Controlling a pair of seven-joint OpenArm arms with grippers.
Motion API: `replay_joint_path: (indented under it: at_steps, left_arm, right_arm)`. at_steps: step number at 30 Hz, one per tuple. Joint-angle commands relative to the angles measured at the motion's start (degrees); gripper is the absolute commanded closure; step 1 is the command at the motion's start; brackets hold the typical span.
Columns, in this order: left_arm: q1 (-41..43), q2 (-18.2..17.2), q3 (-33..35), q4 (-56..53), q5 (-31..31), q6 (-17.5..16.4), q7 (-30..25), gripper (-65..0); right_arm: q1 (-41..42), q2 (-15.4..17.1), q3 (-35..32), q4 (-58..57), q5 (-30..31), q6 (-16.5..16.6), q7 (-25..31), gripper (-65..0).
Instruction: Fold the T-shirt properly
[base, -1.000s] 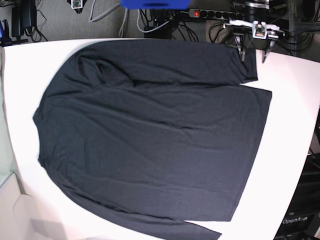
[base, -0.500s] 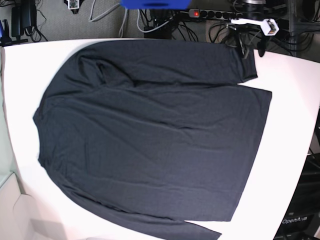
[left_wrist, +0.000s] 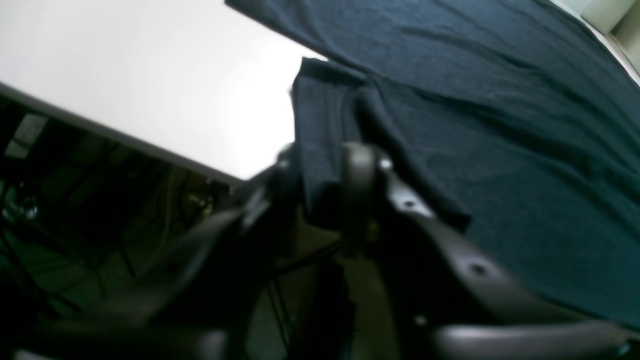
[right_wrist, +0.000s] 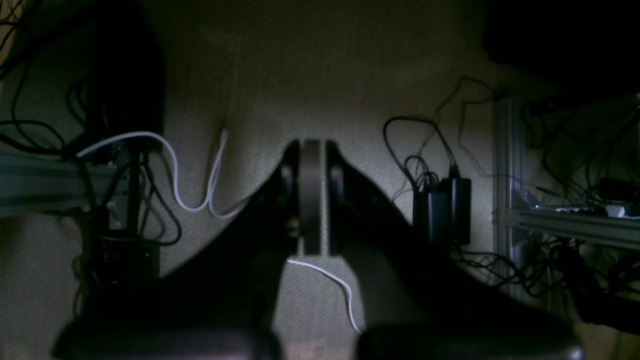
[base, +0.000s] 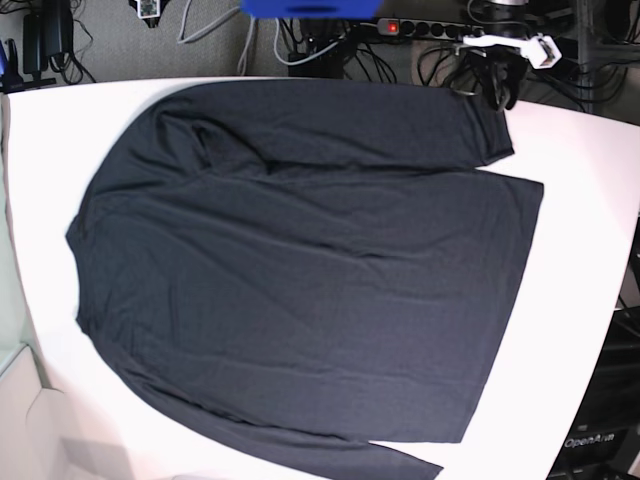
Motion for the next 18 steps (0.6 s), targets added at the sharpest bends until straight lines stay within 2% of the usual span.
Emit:
replay_joint_path:
  at_steps: [1,4,10,13,18]
  left_arm:
    - [1.03,0.28,0.81,0.20,-1.60,-0.26,10.46,-8.3]
    - [1.11,-0.87,1.08,1.78,-1.60,-0.17,10.46,-4.6]
    - [1.38,-4.73,2.04,8.02,-1.60,-0.17,10.11,-4.3]
    - [1.38,-6.23,1.95,10.66,-1.60,-0.17,10.02,0.0]
    - [1.29,-8.07,1.60,13.83,-1.60,-0.26,9.93,0.0]
  right_arm:
    - [-0.75,0.50,0.14,-0.05,0.37,-0.82,1.04,0.0]
    - [-0.83,0.33,0.14,-0.05,0.37,-0.82,1.04,0.0]
    - [-0.83,0.24,0.14,-0.05,0.37,-0.82,1.04,0.0]
    - [-0.83,0.24,0.14,-0.05,0.37,-0.82,1.04,0.0]
    - [-0.92,0.24,0.23,-0.05,0.37,-0.82,1.04,0.0]
